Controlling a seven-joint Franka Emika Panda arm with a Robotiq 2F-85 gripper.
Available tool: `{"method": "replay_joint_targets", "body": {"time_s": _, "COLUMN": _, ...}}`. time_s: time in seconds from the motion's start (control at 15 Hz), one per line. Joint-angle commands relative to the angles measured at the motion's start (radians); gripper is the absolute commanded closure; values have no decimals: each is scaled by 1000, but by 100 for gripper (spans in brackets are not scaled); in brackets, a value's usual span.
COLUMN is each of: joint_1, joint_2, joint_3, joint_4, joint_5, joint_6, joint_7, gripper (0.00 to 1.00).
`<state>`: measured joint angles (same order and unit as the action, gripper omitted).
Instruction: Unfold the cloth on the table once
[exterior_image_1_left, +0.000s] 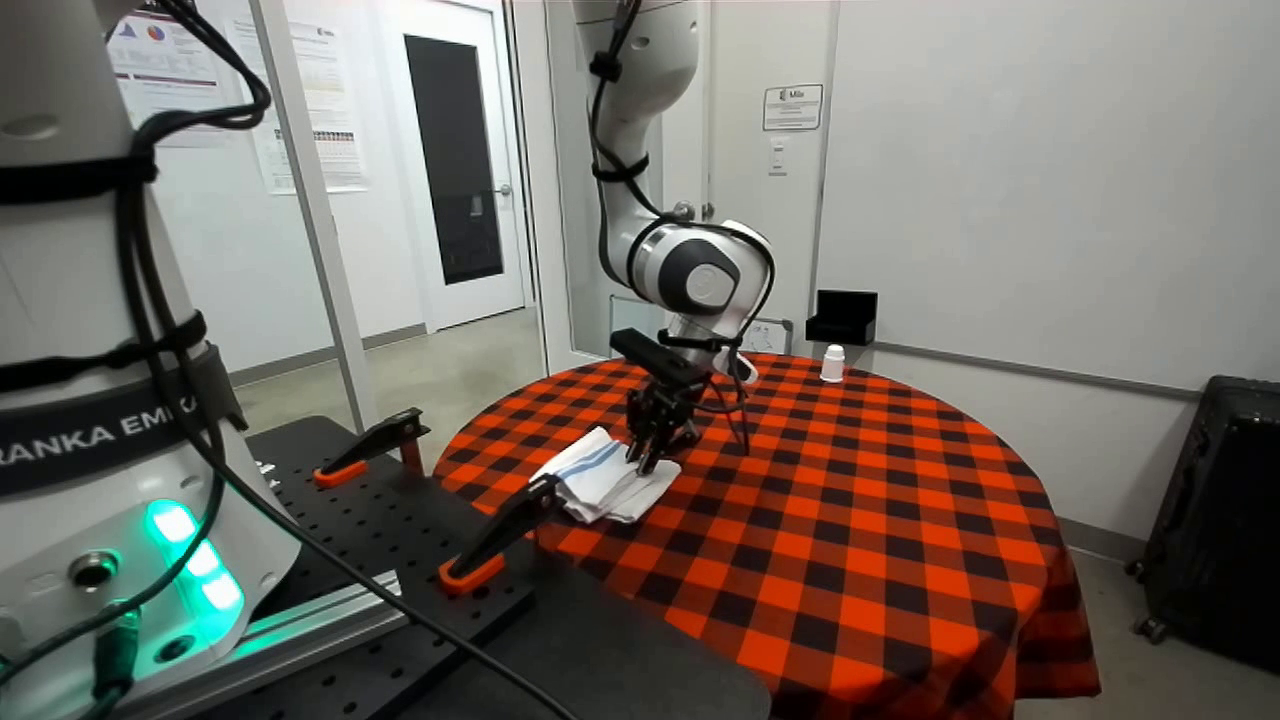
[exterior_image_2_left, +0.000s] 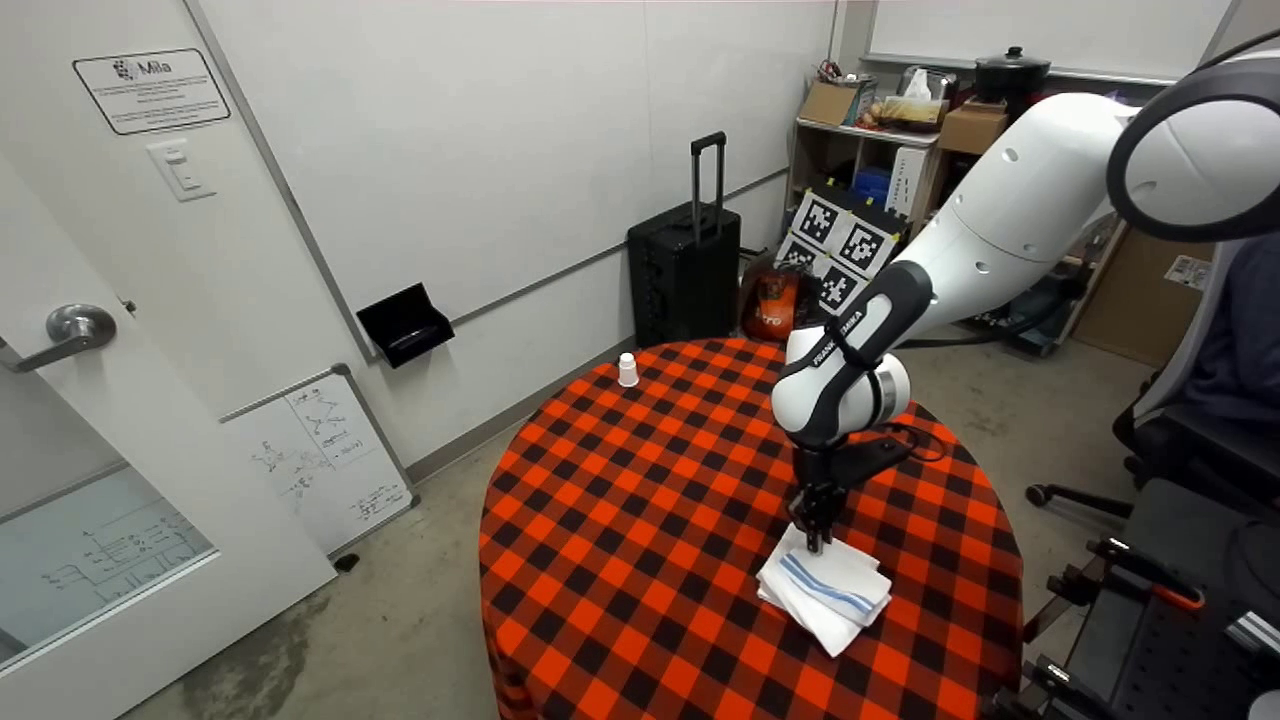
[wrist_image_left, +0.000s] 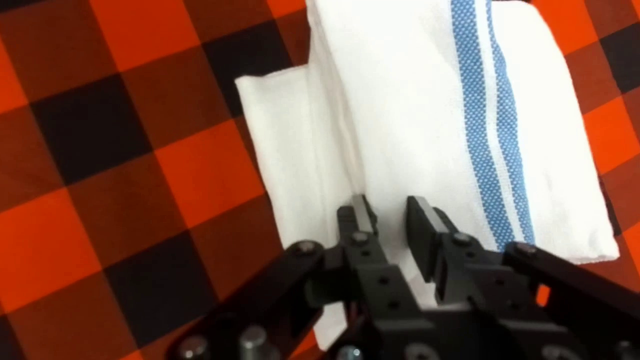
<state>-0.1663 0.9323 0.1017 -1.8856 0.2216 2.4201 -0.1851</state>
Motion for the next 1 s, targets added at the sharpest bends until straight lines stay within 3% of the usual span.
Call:
{"method": "replay_joint_targets", "body": {"time_s": 0.0, "joint_1": -5, "joint_2": 21, "joint_3": 13, "joint_4": 29, "joint_5": -9, "joint_6": -34, "joint_7": -19, "gripper": 100}}
{"method": "replay_joint_targets", "body": {"time_s": 0.4, "joint_1": 17, "joint_2": -57, "joint_3": 12, "joint_4": -12, "joint_5": -21, "joint_6": -24, "joint_7": -5, "gripper": 99}}
{"method": "replay_joint_targets", "body": {"time_s": 0.93, "joint_1": 57, "joint_2": -308, "joint_3": 22, "joint_4": -145, "joint_5": -17, "joint_6": 3, "joint_7": 15, "gripper": 99}}
